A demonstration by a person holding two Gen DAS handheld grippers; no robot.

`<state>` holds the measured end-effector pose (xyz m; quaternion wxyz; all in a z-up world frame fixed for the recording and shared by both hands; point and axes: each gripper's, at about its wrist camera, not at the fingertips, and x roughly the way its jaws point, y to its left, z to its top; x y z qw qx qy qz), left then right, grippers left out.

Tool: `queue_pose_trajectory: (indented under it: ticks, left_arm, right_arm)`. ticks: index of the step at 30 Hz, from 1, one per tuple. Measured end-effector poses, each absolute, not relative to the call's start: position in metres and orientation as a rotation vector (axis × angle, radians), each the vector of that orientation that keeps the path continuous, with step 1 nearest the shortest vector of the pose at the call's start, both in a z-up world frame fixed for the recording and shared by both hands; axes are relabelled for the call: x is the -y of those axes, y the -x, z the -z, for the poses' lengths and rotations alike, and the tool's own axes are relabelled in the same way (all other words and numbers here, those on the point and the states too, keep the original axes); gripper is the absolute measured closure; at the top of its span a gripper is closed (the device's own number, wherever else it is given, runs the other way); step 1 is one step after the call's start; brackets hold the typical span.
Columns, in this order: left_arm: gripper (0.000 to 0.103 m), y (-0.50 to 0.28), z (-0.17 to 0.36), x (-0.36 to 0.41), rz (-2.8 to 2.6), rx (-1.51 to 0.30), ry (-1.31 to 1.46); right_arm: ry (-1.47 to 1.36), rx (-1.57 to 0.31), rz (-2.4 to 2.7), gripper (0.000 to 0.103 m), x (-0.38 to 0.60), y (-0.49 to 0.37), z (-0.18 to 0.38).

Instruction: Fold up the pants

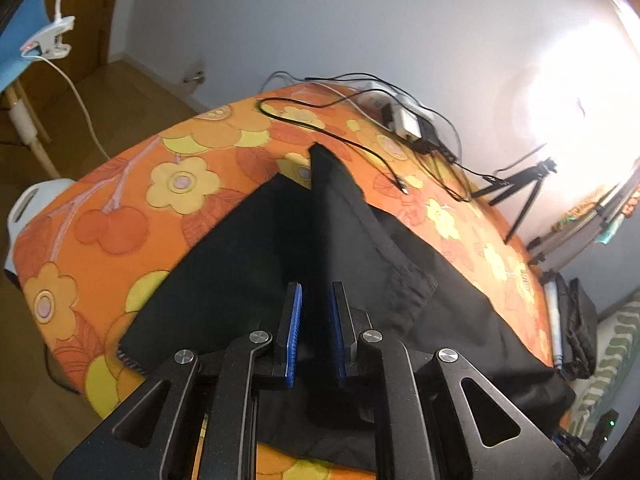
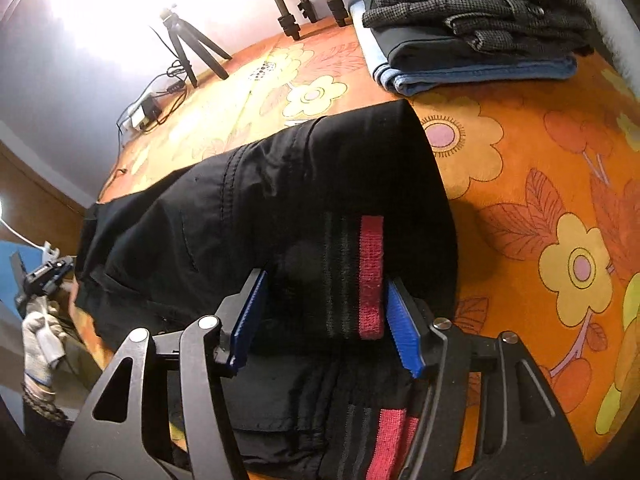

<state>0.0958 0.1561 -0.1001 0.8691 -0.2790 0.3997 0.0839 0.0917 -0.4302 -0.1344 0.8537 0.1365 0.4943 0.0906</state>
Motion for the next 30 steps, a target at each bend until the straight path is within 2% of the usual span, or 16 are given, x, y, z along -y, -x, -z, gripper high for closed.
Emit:
queue_pose_trajectory:
  ticks: [1, 2, 3, 6, 7, 13, 17, 18, 19, 20, 22, 24, 26, 30]
  left_arm:
    - [0.085, -0.096, 0.099, -0.154, -0.168, -0.838, 0.578]
    - [0.072, -0.096, 0.095, -0.149, -0.156, -0.836, 0.556]
    - [0.065, -0.097, 0.090, -0.139, -0.129, -0.827, 0.514]
    - [0.056, -0.104, 0.081, -0.108, -0.069, -0.833, 0.372]
    - [0.049, -0.107, 0.082, -0.099, -0.053, -0.845, 0.335]
    - [0.048, -0.135, 0.105, -0.051, -0.094, -0.953, 0.044]
    - [0.048, -0.143, 0.120, -0.043, -0.211, -0.948, -0.171]
    - [0.048, -0.144, 0.121, -0.044, -0.217, -0.946, -0.186]
    - [0.056, -0.144, 0.121, -0.048, -0.216, -0.944, -0.178]
    - [0.073, -0.145, 0.122, -0.055, -0.210, -0.945, -0.143]
    - [0.091, -0.145, 0.119, -0.070, -0.196, -0.943, -0.025]
    - [0.094, -0.141, 0.113, -0.088, -0.188, -0.913, 0.114]
    - [0.096, -0.134, 0.107, -0.102, -0.185, -0.881, 0.229]
    - [0.096, -0.119, 0.095, -0.127, -0.194, -0.820, 0.352]
  right_arm:
    - [-0.282, -1.040, -0.187, 0.046, 0.430, -0.092, 0.134]
    - [-0.279, -1.040, -0.185, 0.047, 0.429, -0.092, 0.134]
    - [-0.280, -1.040, -0.184, 0.047, 0.430, -0.092, 0.134]
    - [-0.293, -1.043, -0.184, 0.047, 0.431, -0.092, 0.133]
    - [-0.301, -1.045, -0.187, 0.046, 0.432, -0.092, 0.133]
    - [-0.328, -1.051, -0.206, 0.039, 0.433, -0.093, 0.134]
    - [-0.285, -1.054, -0.207, 0.036, 0.426, -0.094, 0.136]
    - [-0.276, -1.053, -0.206, 0.035, 0.425, -0.094, 0.136]
    - [-0.266, -1.051, -0.206, 0.034, 0.423, -0.094, 0.136]
    - [-0.247, -1.051, -0.205, 0.034, 0.420, -0.093, 0.136]
    - [-0.215, -1.047, -0.198, 0.035, 0.417, -0.092, 0.136]
    - [-0.200, -1.045, -0.187, 0.040, 0.416, -0.092, 0.136]
    - [-0.200, -1.043, -0.174, 0.050, 0.418, -0.092, 0.134]
    - [-0.203, -1.030, -0.171, 0.054, 0.422, -0.090, 0.129]
